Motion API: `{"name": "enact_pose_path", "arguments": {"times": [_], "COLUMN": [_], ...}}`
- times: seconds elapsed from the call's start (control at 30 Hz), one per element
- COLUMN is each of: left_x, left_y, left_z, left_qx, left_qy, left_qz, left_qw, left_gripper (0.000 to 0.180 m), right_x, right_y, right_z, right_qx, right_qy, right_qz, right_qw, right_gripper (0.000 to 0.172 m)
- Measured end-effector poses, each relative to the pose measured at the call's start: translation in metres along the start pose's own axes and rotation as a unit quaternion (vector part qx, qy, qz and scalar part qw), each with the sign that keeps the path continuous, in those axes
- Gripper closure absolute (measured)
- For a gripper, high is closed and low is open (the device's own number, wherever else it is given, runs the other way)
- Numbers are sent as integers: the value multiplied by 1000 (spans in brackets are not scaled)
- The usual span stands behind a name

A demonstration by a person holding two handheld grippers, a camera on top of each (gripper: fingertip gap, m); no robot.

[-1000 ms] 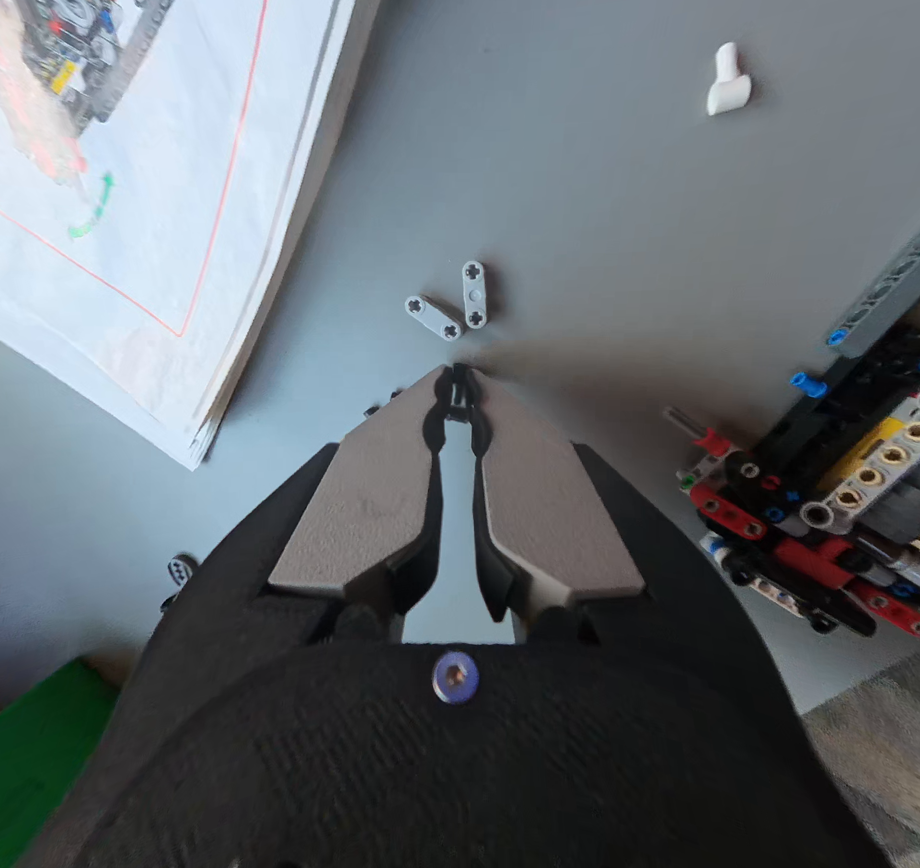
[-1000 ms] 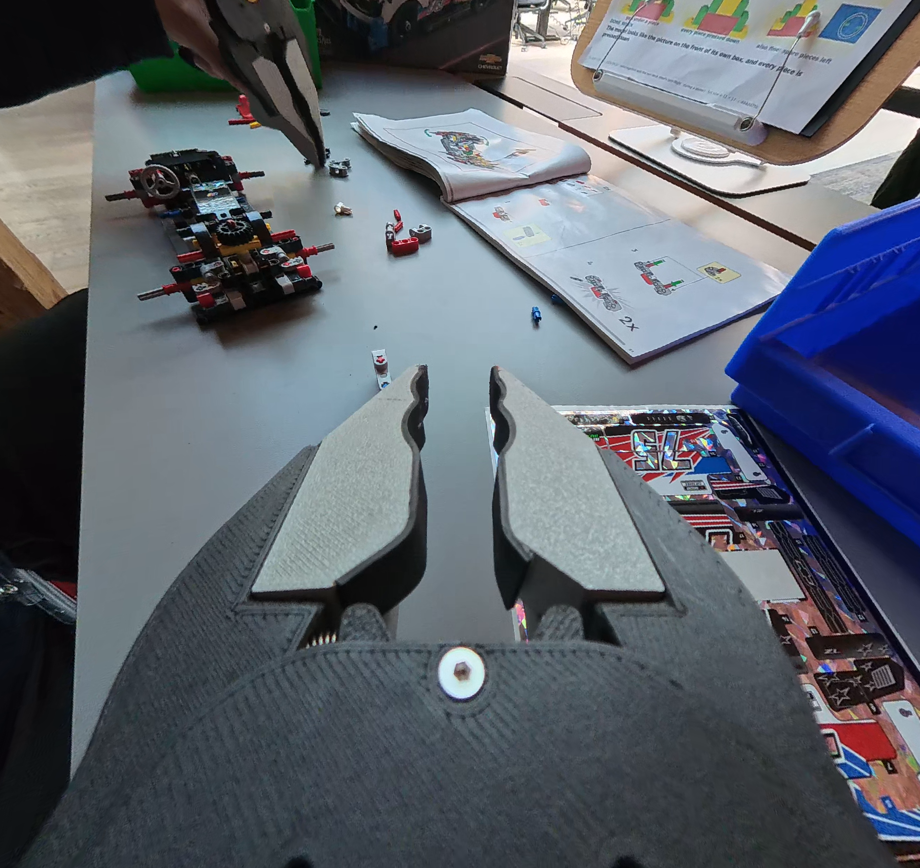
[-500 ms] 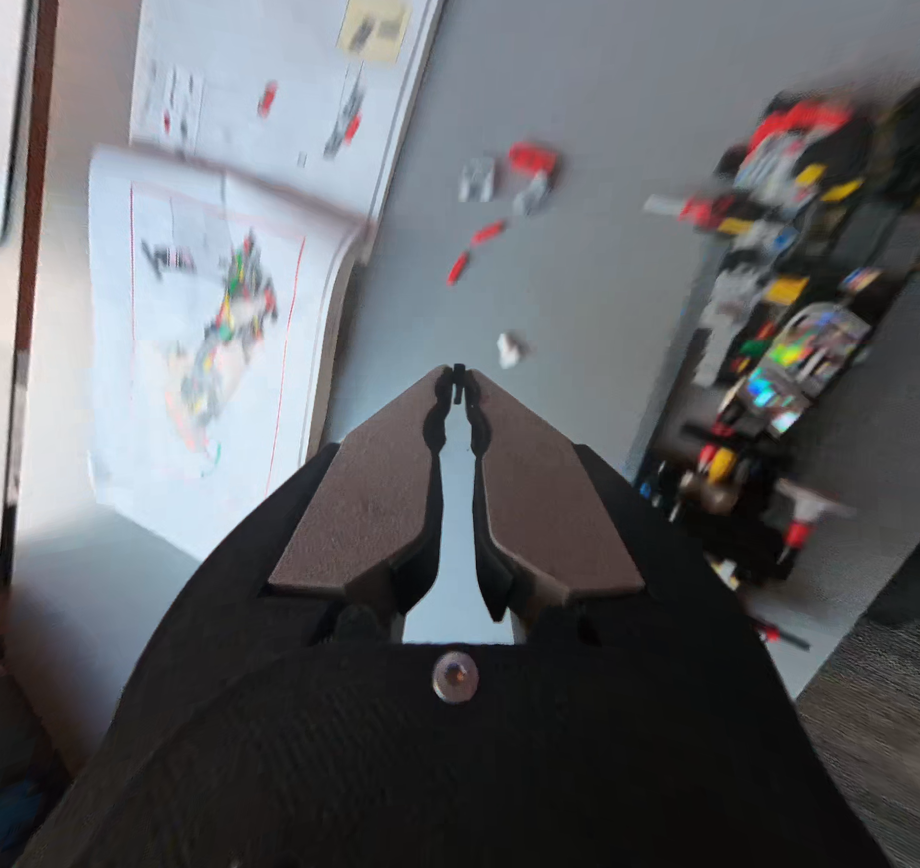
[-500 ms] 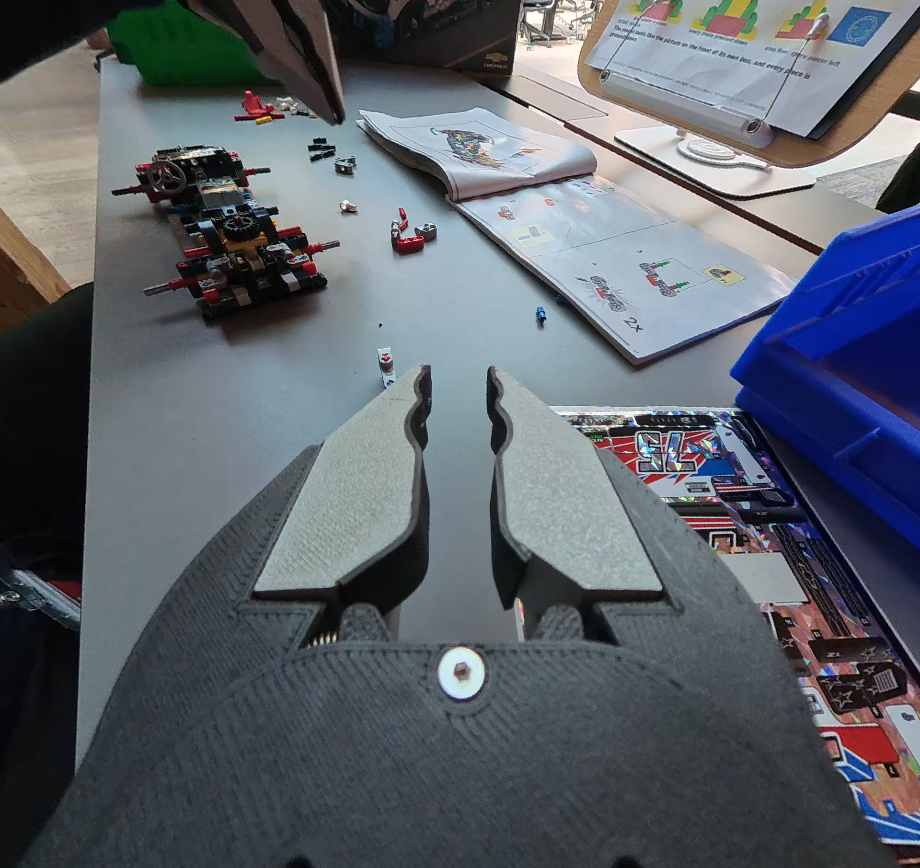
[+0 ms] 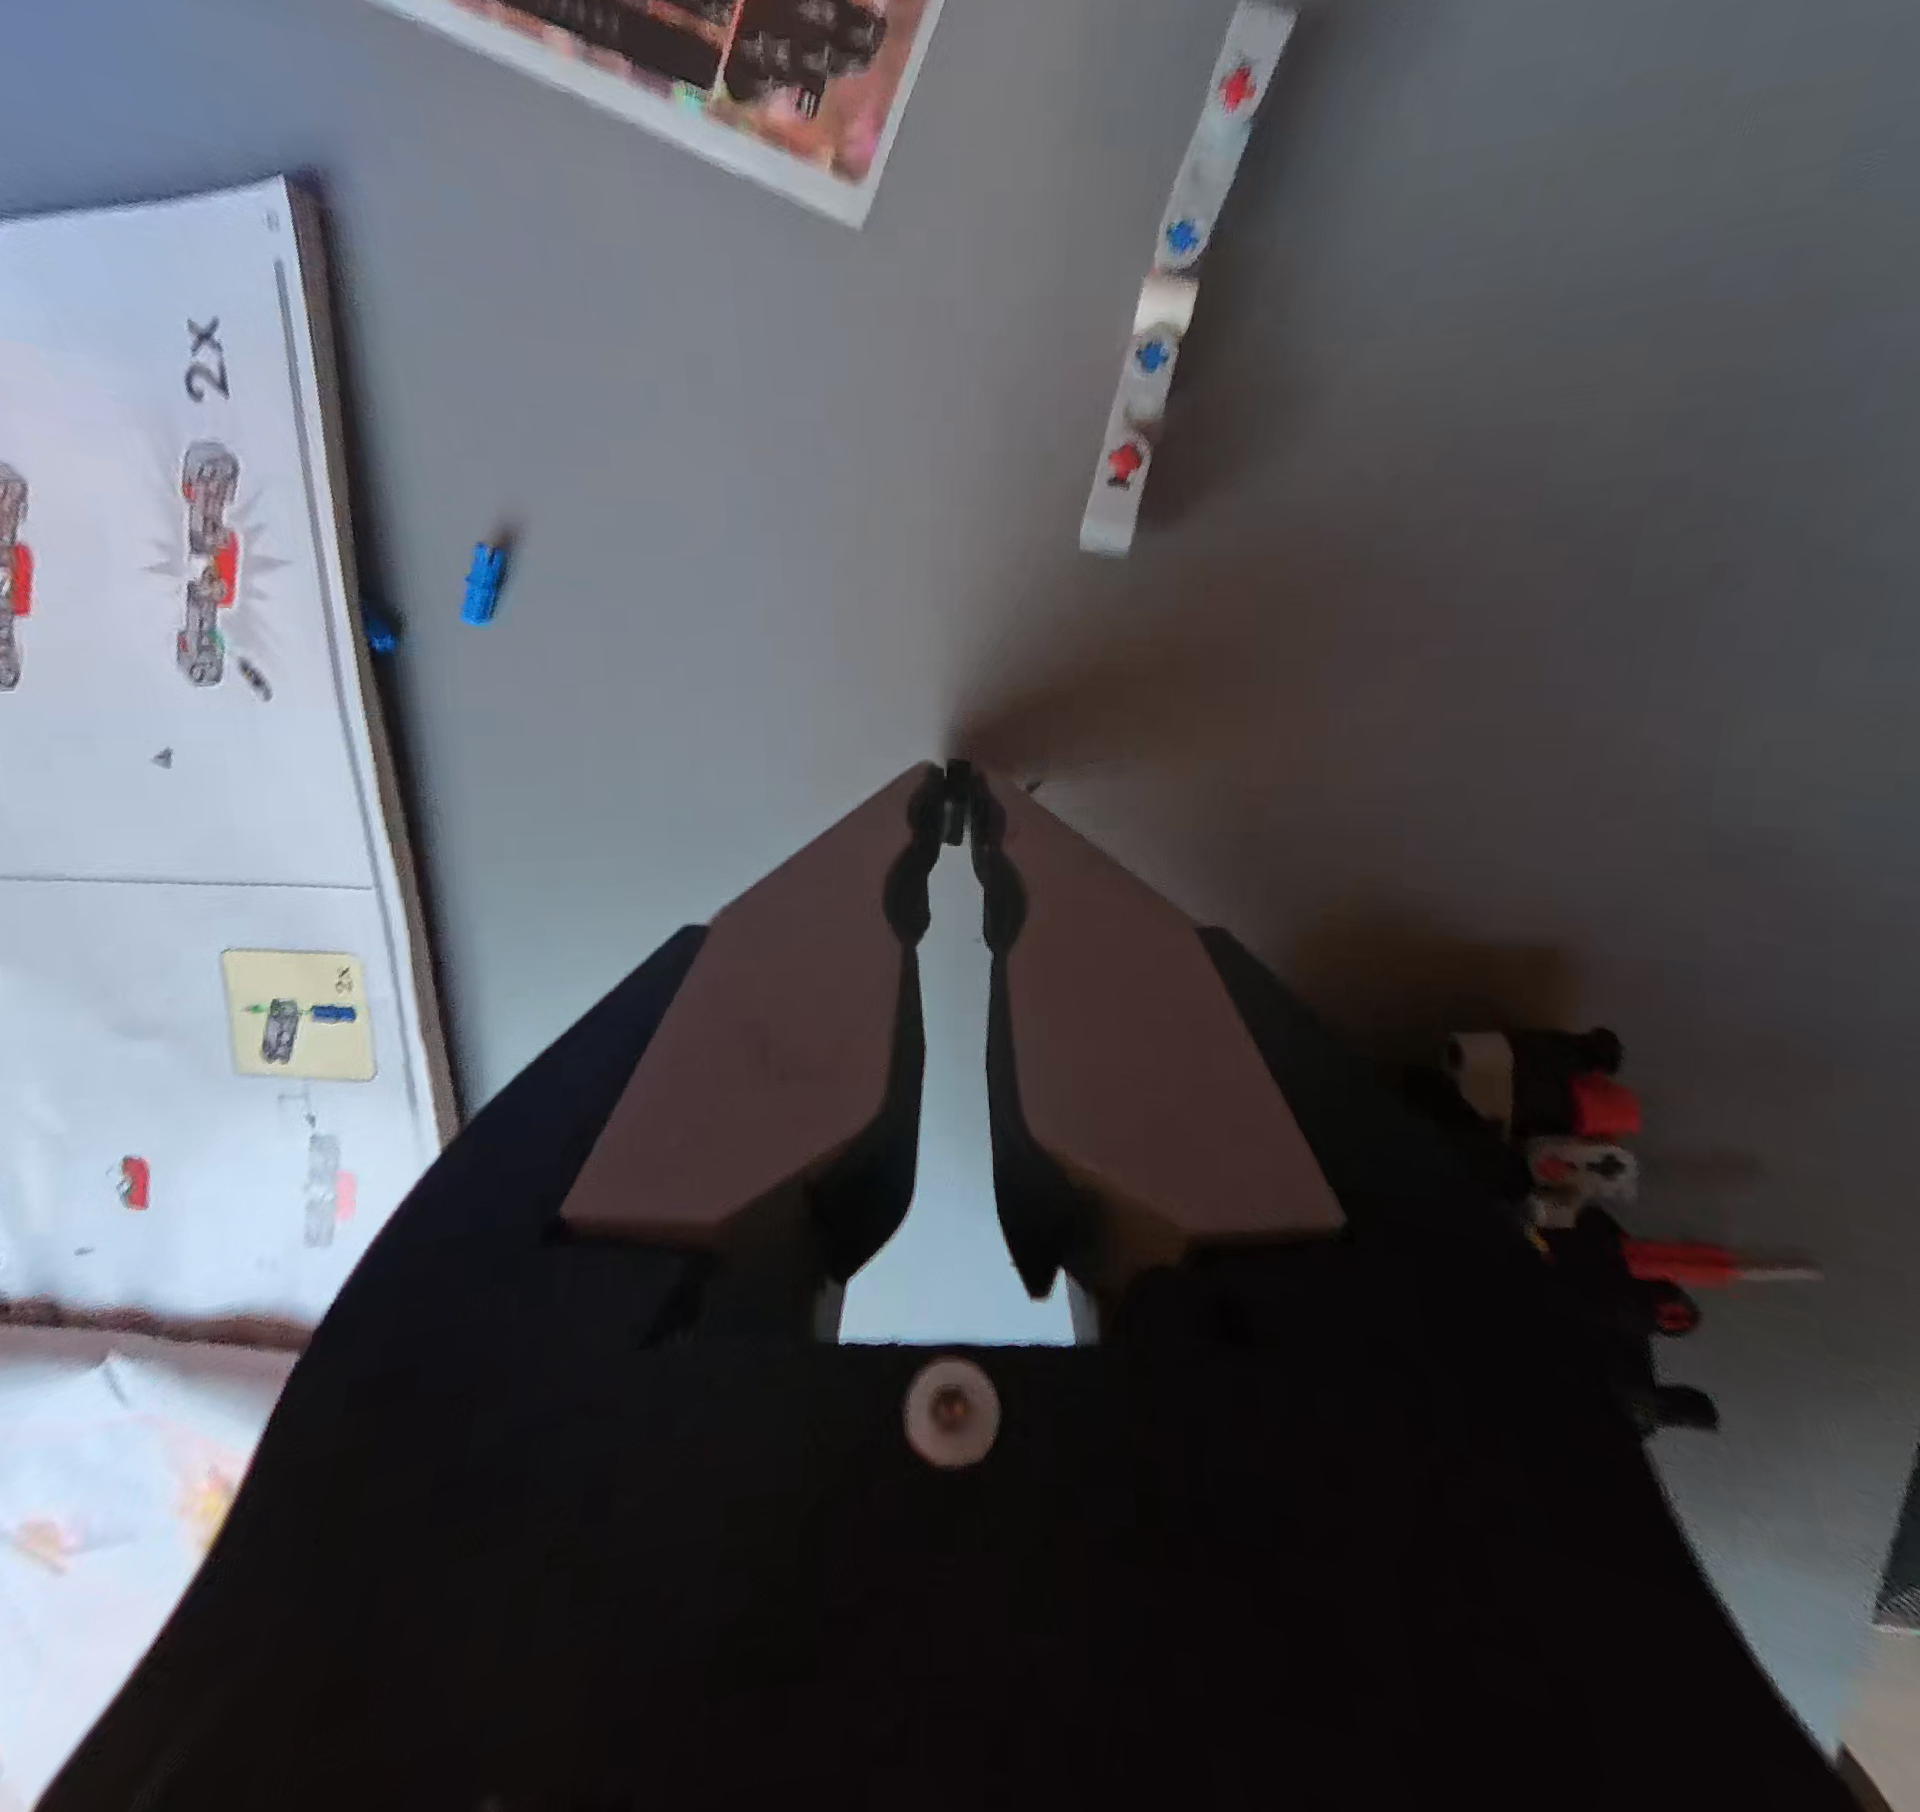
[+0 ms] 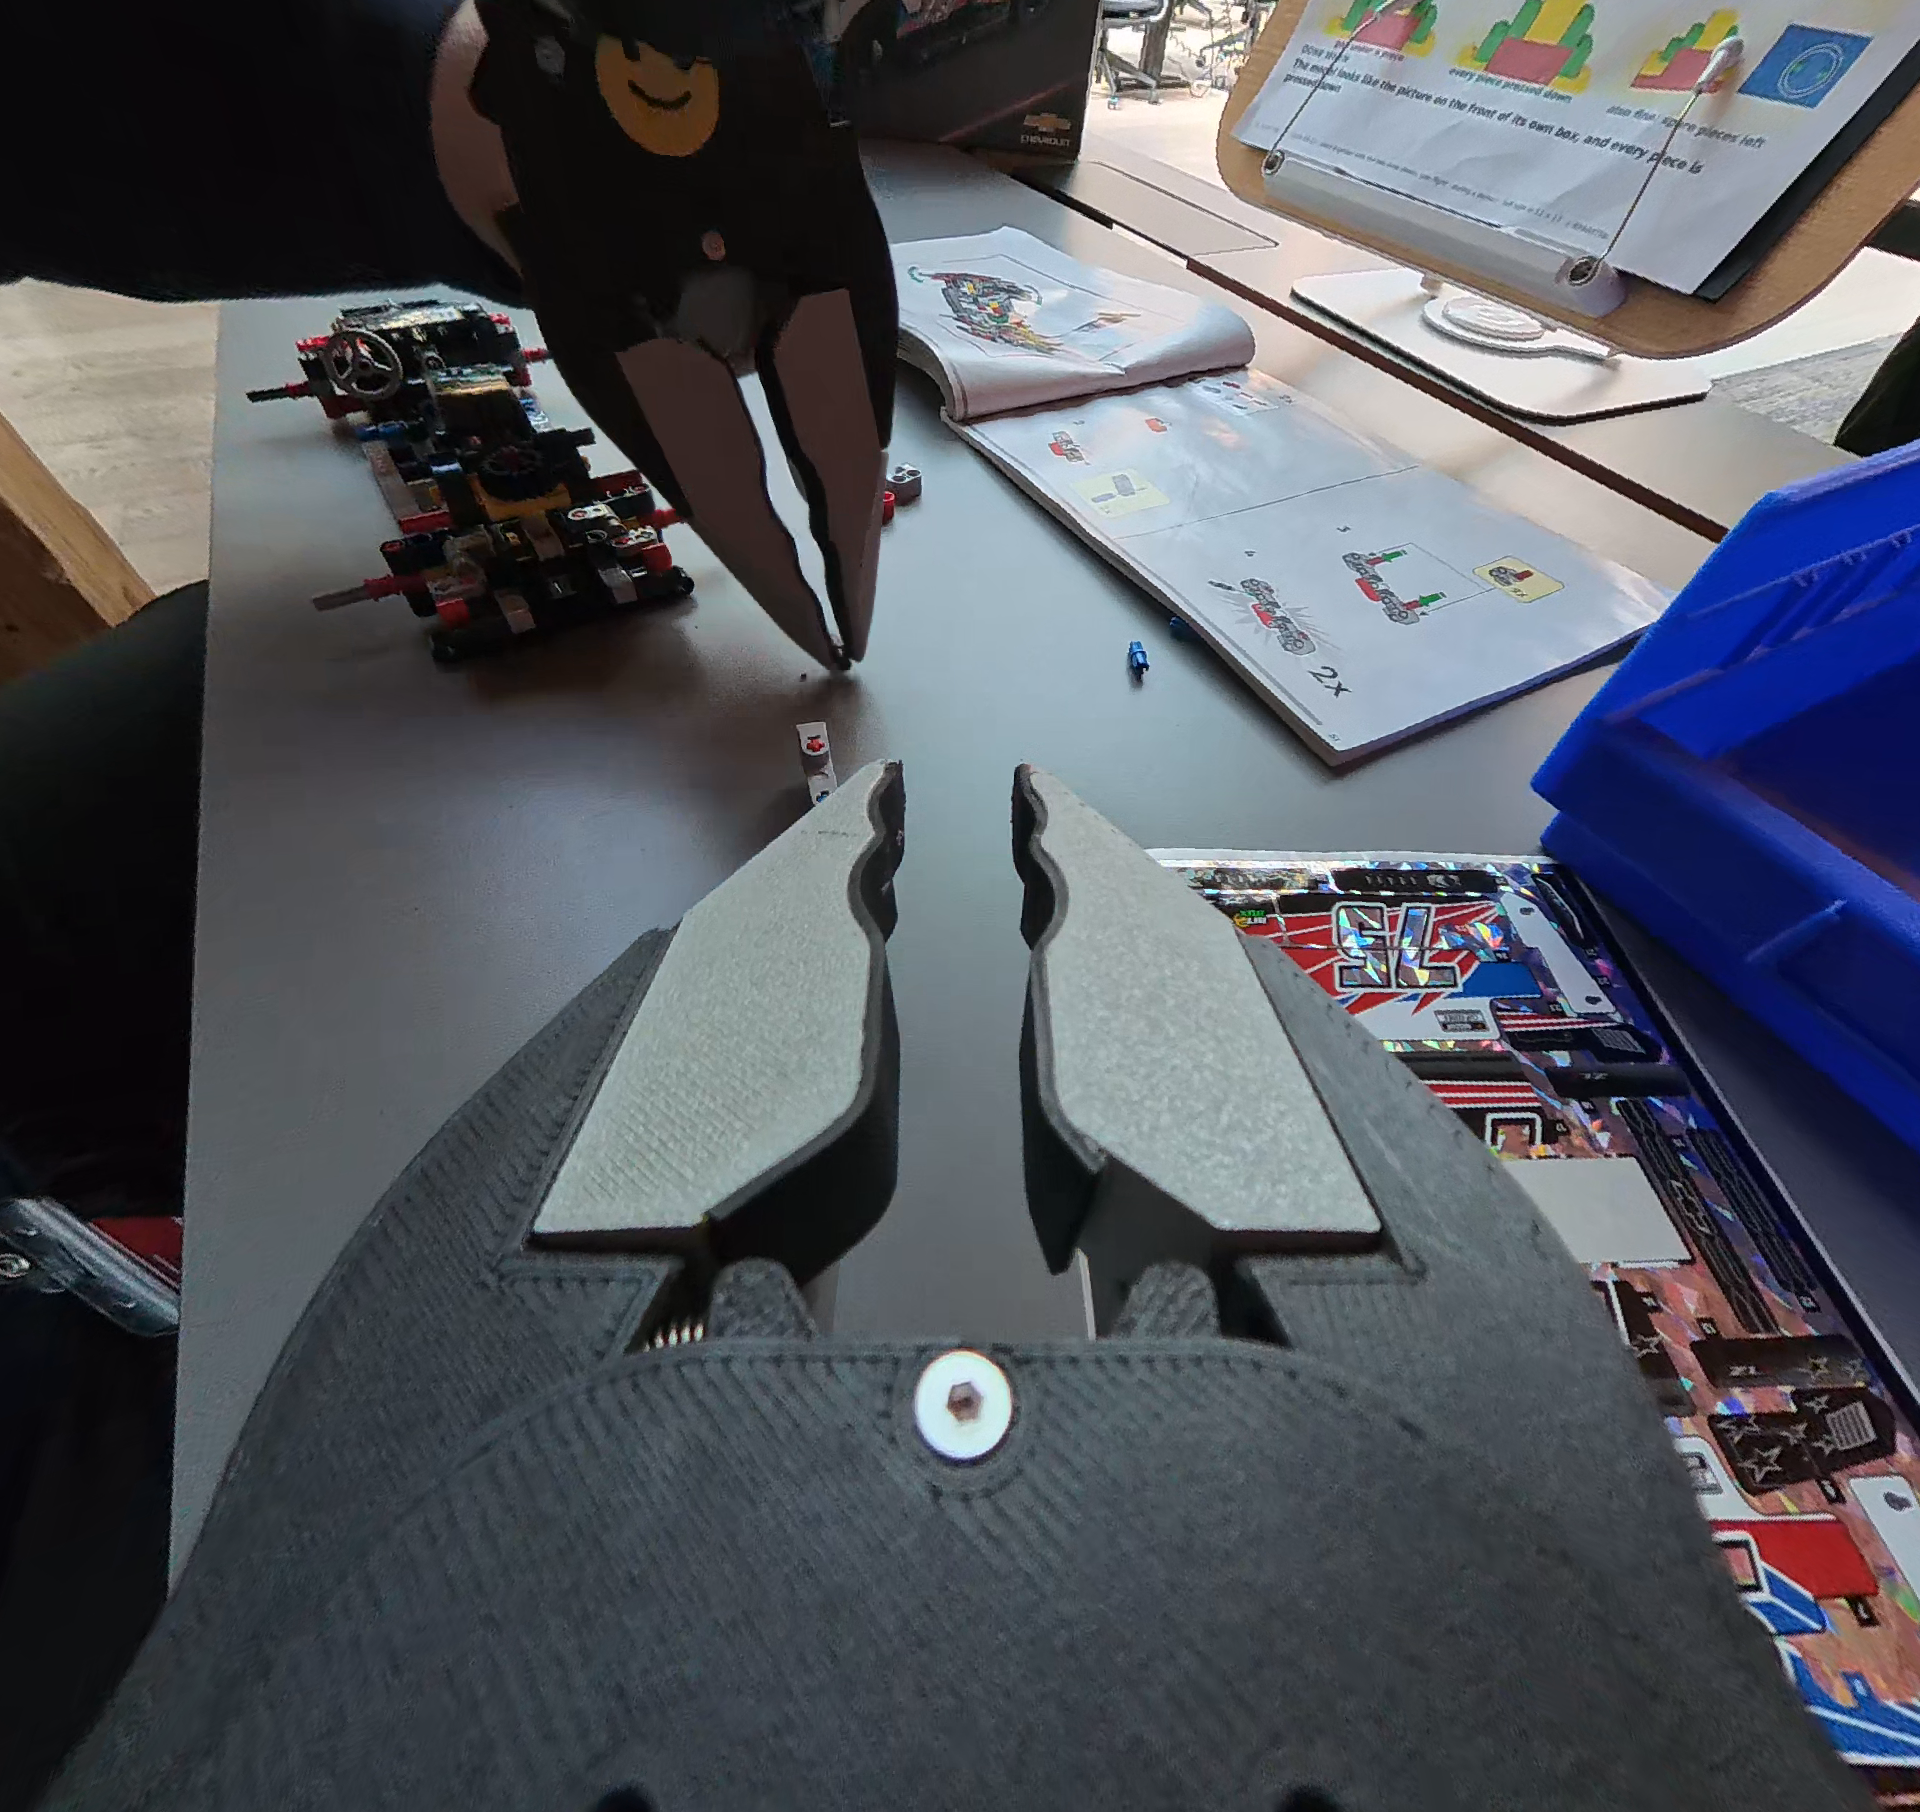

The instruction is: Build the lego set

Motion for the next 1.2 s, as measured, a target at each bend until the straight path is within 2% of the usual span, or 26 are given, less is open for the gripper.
{"name": "enact_pose_path", "arguments": {"times": [0.1,0.3,0.43,0.53,0.6,0.7,0.8,0.87,1.0,1.2], "left_x": [1,2,9,22,27,12,-15,-33,-49,-52], "left_y": [0,-13,-39,-81,-110,-140,-143,-138,-126,-126], "left_z": [4,1,18,58,111,203,253,273,280,283], "left_qx": [16,-11,-12,9,65,163,169,183,151,108], "left_qy": [-3,-16,-48,-106,-176,-311,-424,-462,-510,-525], "left_qz": [5,0,-30,-96,-146,-189,-182,-169,-149,-154], "left_qw": [1000,1000,998,990,971,917,871,851,833,830], "left_gripper": [171,168,166,171,171,173,175,171,163,164], "right_x": [0,1,0,0,1,1,1,0,-1,-1], "right_y": [0,0,-1,-2,-2,-1,0,0,0,0], "right_z": [0,0,0,-1,-1,0,1,1,1,1], "right_qx": [0,1,-2,-4,-4,1,4,3,2,3], "right_qy": [-1,0,2,6,5,3,2,4,8,6], "right_qz": [-1,-2,-3,-5,-6,-5,-3,-2,0,3], "right_qw": [1000,1000,1000,1000,1000,1000,1000,1000,1000,1000], "right_gripper": [154,155,155,155,155,155,155,155,155,155]}}
Point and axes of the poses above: each gripper's, where its closed fingertips meet, y out along the fingers, z out of its underside, x = y × z across the jaws, the point moved 1 cm from there along -y, back along the fingers, and after that the axes turned 14 degrees about y, right-handed, at the moved point
